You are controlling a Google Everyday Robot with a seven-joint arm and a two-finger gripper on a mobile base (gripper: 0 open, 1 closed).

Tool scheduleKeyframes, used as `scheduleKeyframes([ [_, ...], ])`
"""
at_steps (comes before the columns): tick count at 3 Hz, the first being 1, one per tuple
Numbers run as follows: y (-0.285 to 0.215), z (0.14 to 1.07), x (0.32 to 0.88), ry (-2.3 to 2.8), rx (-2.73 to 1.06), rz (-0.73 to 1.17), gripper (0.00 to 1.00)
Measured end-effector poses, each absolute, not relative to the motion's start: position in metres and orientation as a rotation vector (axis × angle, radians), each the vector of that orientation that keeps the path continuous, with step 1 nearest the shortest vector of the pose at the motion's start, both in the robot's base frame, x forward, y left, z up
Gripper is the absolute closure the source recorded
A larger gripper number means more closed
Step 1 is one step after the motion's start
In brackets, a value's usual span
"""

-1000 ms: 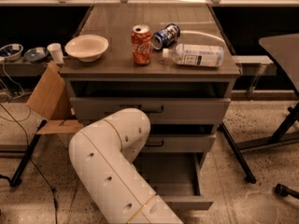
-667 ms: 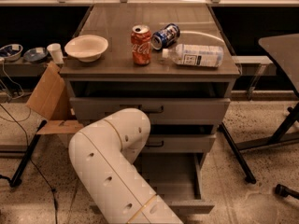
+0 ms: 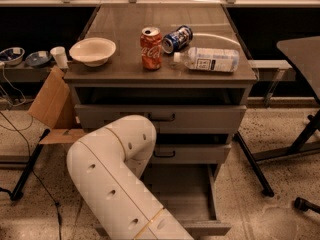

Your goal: Open bottom drawer

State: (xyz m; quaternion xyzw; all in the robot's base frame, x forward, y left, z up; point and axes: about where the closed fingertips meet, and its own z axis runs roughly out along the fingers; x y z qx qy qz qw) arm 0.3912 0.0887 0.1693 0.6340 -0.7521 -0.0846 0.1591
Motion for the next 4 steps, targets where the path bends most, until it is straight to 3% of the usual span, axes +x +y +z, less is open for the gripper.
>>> scheduleKeyframes([
  [2,0.087,0.212,0.379,-2.193,1.816,-0.150,0.00],
  [4,0.096,0.248,0.410,-2.412,1.901,-0.048,0.00],
])
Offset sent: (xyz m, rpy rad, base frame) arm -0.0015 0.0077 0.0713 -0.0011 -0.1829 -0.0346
